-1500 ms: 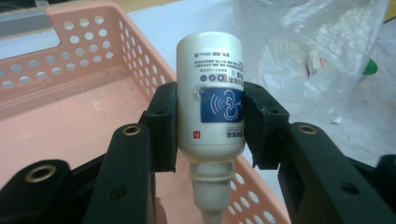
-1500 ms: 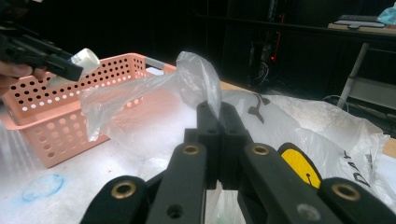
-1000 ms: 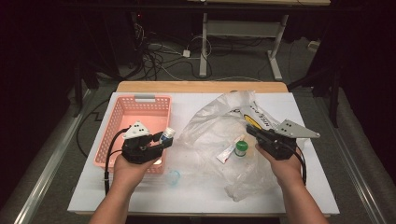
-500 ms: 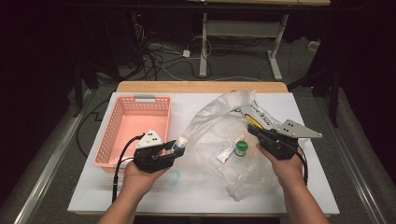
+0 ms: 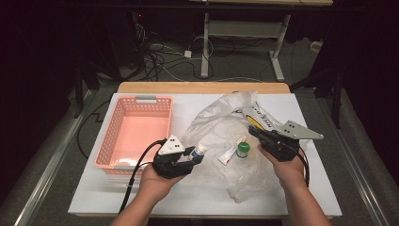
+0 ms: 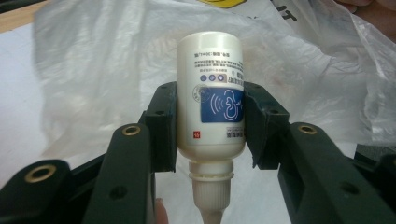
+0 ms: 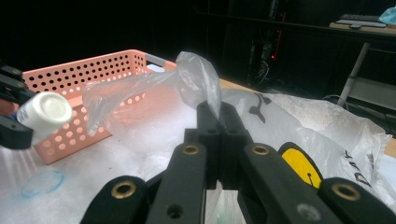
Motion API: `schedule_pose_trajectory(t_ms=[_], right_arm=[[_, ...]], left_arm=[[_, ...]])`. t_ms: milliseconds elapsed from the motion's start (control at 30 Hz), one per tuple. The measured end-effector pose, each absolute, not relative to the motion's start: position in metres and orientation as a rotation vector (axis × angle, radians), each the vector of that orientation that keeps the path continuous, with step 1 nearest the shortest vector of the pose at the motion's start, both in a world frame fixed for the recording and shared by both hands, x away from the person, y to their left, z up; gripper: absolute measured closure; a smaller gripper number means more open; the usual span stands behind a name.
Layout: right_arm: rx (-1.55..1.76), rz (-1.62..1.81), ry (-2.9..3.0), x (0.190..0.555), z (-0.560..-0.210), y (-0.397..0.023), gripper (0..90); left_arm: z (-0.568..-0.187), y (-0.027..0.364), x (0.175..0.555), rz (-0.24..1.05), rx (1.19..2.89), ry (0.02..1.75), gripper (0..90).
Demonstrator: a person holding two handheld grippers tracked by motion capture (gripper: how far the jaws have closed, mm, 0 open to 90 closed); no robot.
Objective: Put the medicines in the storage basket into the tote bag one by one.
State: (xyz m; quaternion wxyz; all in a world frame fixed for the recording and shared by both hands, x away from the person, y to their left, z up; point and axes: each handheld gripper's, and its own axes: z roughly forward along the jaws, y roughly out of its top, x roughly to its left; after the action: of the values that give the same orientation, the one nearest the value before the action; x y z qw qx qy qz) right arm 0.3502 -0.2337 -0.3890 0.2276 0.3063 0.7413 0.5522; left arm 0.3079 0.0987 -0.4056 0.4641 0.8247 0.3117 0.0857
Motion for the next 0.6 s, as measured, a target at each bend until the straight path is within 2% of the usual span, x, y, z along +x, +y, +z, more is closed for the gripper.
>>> schedule_pose_trajectory(t_ms=[600], right_arm=[[0.845, 1.521, 2.053, 0.352, -0.390, -0.233, 90.0]], left_arm=[[-0.425, 0.033, 0.342, 0.206, 2.100, 0.740, 57.7]])
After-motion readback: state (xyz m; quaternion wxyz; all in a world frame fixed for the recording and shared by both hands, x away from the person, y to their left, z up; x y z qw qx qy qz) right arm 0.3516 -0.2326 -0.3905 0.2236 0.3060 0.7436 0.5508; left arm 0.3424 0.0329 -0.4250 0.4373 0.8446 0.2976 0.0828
